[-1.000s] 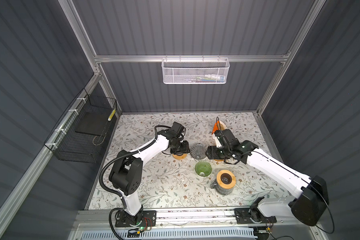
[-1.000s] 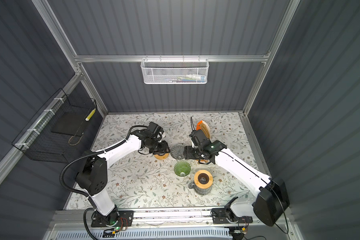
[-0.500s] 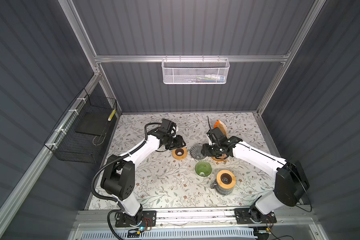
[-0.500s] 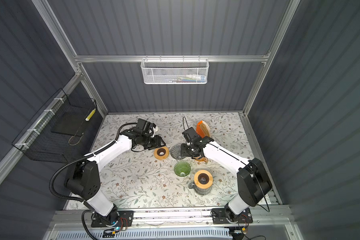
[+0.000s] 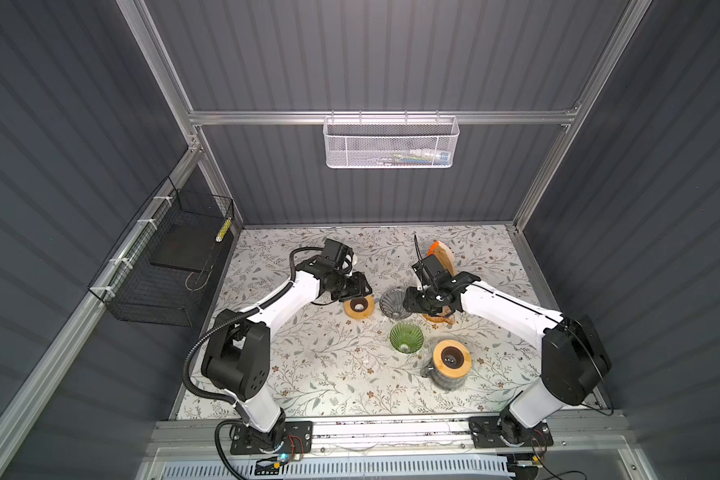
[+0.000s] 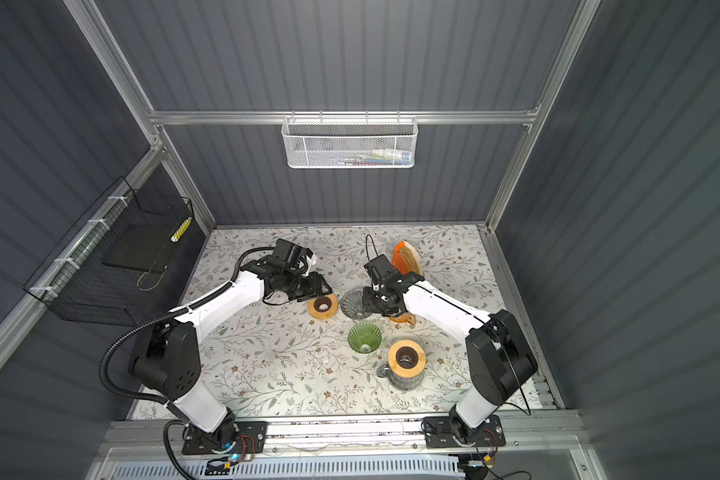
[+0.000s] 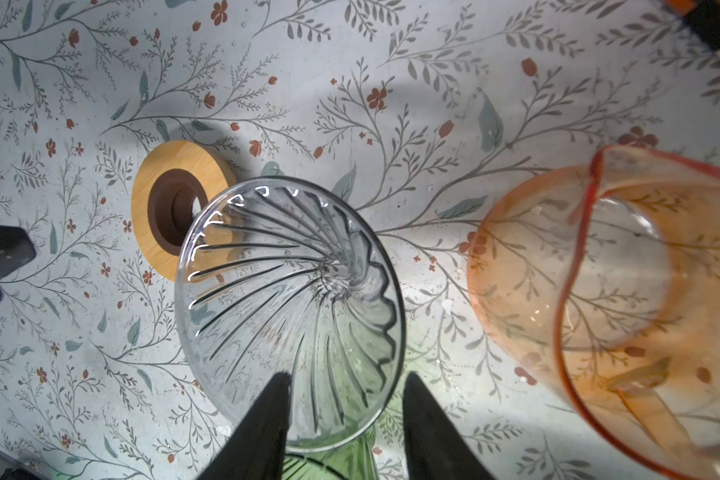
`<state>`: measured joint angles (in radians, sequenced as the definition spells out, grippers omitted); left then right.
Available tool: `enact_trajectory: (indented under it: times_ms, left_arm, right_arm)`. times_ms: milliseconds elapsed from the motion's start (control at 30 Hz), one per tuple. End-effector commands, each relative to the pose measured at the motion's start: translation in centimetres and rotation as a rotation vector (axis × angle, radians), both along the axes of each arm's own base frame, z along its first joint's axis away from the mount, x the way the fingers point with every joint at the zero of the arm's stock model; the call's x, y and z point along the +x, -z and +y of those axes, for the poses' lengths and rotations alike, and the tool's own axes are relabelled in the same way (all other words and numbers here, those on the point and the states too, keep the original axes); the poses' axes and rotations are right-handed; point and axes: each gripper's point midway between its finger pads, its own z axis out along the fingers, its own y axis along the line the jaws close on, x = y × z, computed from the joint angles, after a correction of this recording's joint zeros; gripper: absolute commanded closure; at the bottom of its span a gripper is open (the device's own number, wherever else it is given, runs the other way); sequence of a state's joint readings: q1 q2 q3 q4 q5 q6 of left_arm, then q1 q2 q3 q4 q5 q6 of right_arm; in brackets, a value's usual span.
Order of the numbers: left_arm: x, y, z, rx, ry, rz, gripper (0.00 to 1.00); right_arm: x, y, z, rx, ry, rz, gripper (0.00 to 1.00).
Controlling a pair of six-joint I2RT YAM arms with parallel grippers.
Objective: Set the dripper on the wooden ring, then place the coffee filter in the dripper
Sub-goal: 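Reach the right gripper to the rim of the clear ribbed dripper, then close the right gripper on the clear ribbed dripper's rim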
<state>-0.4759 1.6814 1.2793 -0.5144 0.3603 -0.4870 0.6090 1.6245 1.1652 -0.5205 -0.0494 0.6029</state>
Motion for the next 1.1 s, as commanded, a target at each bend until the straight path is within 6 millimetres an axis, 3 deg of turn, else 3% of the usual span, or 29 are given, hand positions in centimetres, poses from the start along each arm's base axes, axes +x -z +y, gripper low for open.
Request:
enact_trajectory:
  times_ms: [0, 600, 1067]
  left_arm:
    - [-0.2, -1.0, 0.4, -0.010, -0.002, -0.016, 0.49]
    - [-0.2, -0.9, 0.6, 0.004, -0.003, -0.013, 0.50]
    - [0.0, -0.9, 0.7, 0.020, 0.003, -0.016, 0.50]
  right_arm:
    - [0.3, 0.4, -0.3, 0.003, 0.020, 0.010, 0.53]
    - [1.3, 1.5, 0.3, 0.004, 0.010, 0.025, 0.57]
    - [2.1, 2.1, 0.5, -0.006, 0.004, 0.033, 0.68]
